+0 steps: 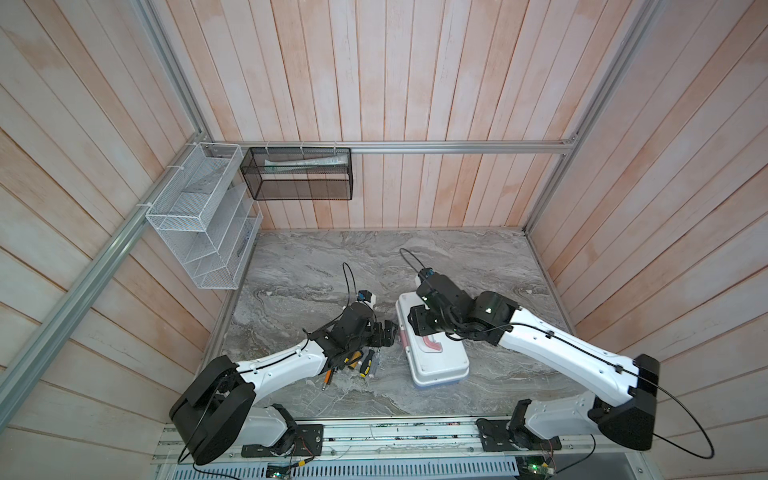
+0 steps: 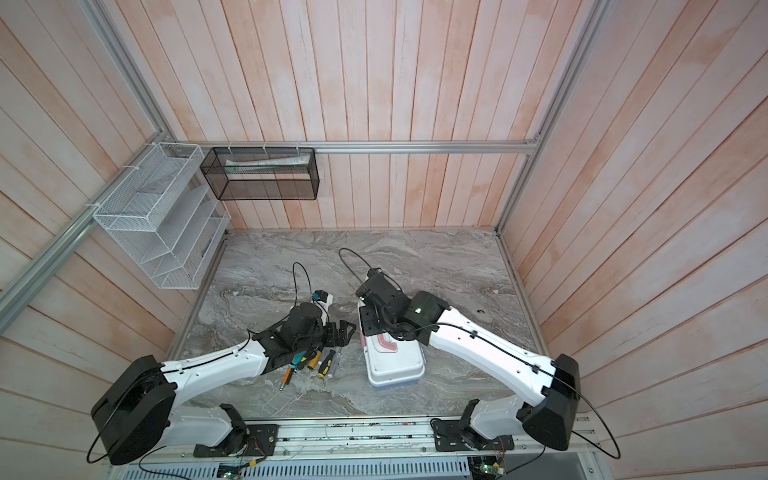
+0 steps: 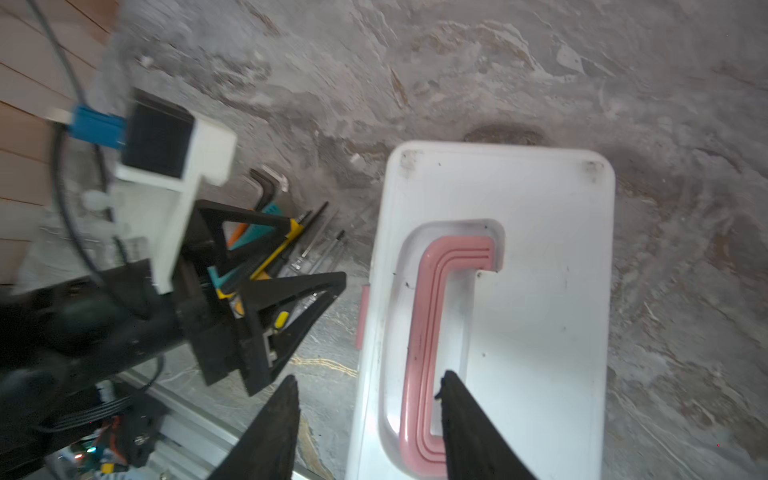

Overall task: Pack the tool kit
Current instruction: 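Open the right gripper and draw it back from the tool box, then move the right gripper over the lid and grasp the pink handle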

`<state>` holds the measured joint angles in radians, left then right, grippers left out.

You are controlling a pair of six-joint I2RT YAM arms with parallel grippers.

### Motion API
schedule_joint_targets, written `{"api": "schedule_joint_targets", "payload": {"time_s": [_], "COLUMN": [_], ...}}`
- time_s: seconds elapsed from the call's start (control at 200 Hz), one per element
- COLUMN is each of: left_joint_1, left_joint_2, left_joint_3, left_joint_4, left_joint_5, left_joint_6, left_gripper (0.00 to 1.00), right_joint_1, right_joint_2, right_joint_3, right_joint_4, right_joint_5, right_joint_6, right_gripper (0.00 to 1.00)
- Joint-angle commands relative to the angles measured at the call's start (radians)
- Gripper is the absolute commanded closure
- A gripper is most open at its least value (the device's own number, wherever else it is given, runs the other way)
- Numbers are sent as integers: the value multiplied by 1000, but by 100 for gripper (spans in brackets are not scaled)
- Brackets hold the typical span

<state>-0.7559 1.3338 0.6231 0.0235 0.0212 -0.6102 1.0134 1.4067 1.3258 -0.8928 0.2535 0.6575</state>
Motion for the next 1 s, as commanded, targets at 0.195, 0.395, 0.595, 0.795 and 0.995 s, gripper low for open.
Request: {"api": "schedule_joint_targets", "payload": {"time_s": [0.195,0.395,0.595,0.795,0.995], "left_joint_1": [-14,-17,-17,-17,-16], "left_joint_2": [-62,-68,-91,-120,-135], "left_joint_3": [-106,-127,-137,-161,-154], "left_joint_4": [110,118,119,141,95], "left_joint_5": [-24,-32,-29,-32,-55], "left_joint_6": [-9,4,-3,-7,13], "left_gripper": [0,0,0,0,0], "right_joint_1": [55,85,86,77,57], "right_joint_2": [188,306,376,364,295], "right_joint_3": [107,206,256,212,148], "right_joint_4": [-270,-331,-429,-426,-348], "right_joint_5": [212,255,311,299,257], "right_joint_6": [66,96,150,185,190], "right_gripper": [46,46,48,52,68]}}
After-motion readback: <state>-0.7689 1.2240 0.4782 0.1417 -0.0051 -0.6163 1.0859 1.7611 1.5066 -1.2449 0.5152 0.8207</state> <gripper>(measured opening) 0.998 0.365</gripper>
